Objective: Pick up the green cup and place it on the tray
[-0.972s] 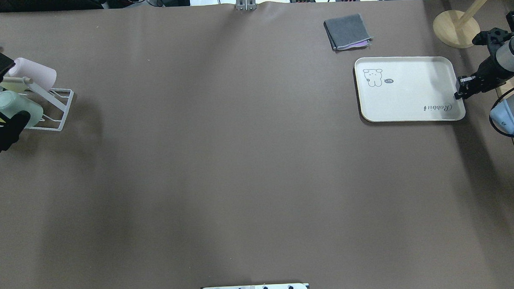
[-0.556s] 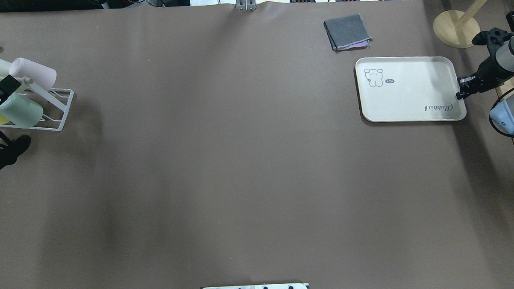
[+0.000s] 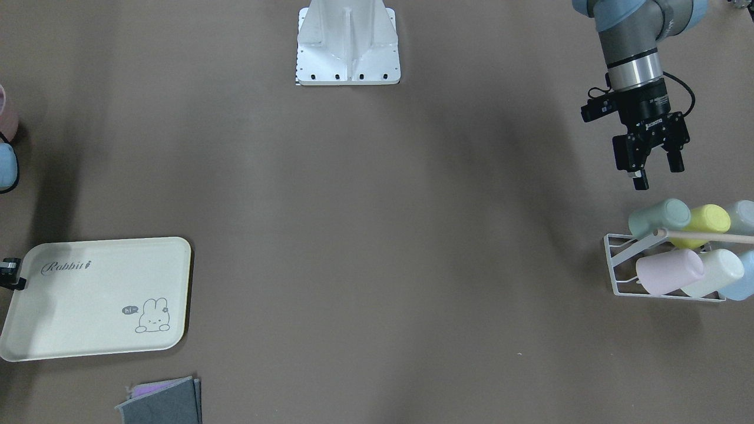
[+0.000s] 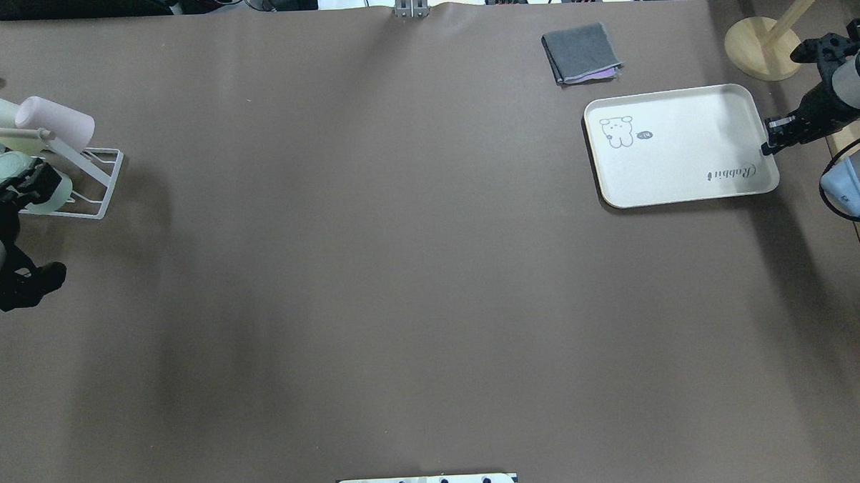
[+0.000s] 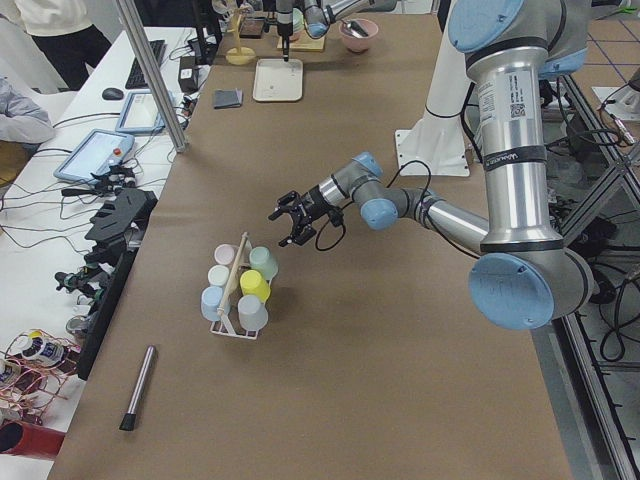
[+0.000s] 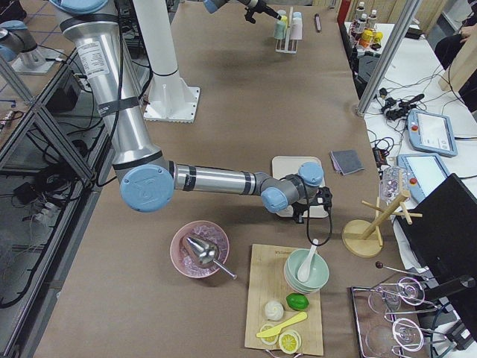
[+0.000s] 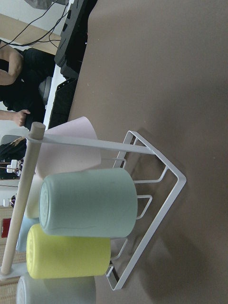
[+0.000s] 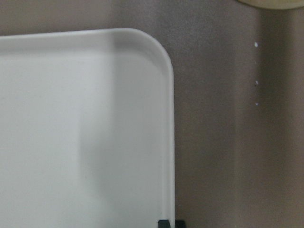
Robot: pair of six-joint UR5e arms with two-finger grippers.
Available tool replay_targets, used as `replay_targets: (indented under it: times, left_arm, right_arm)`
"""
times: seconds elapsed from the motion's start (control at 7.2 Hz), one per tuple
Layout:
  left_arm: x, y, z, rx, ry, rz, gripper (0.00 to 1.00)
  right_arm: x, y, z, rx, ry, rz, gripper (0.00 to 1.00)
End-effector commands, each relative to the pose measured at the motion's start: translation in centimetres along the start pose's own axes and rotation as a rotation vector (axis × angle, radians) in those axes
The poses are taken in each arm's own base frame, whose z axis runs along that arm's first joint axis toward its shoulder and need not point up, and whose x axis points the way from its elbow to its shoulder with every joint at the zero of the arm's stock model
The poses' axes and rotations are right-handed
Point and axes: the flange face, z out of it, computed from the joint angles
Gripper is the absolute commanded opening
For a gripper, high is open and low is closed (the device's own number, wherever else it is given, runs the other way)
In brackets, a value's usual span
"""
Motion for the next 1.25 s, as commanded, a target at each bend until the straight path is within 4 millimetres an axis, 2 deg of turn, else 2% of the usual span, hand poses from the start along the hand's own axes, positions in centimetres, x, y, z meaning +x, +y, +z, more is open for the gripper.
replay_targets:
  times: [0.0, 0.28, 0.42, 0.56, 0.69, 0.83, 0.97, 1.11]
  left_arm:
    - [0.4, -3.9, 0.7, -0.024, -0.008, 0.068, 0.98]
    - [1.3, -4.8, 1.7, -0.053, 0.000, 0.084, 0.98]
    - [1.9, -5.3, 2.3, -0.055, -0.010, 0.076, 0.98]
    - [2.3, -5.7, 2.8, -0.055, -0.009, 0.076, 0.98]
    - [2.4, -6.0, 3.2, -0.055, -0.007, 0.079, 0.98]
    - [2.3, -6.0, 3.2, -0.056, -0.010, 0.088, 0.98]
    - [2.2, -6.2, 3.4, -0.064, -0.008, 0.091, 0.98]
    - [1.9, -6.3, 3.8, -0.090, -0.008, 0.094, 0.97]
  right_arm:
    - [0.2, 0.7, -4.4, 0.014, -0.122, -0.005, 0.00]
    - [1.7, 1.3, -7.2, 0.055, -0.209, -0.018, 0.00]
    - [0.9, 0.9, -8.6, 0.057, -0.246, -0.018, 0.00]
    - [-1.4, 0.6, -9.6, 0.061, -0.267, 0.004, 0.00]
    - [-6.1, -1.1, -9.7, 0.051, -0.292, 0.015, 0.00]
    - [-11.9, -2.0, -9.0, 0.024, -0.317, 0.037, 0.00]
    - [-18.4, -1.4, -7.5, 0.015, -0.315, 0.065, 0.00]
    - [-24.5, 0.7, -5.7, 0.027, -0.304, 0.076, 0.00]
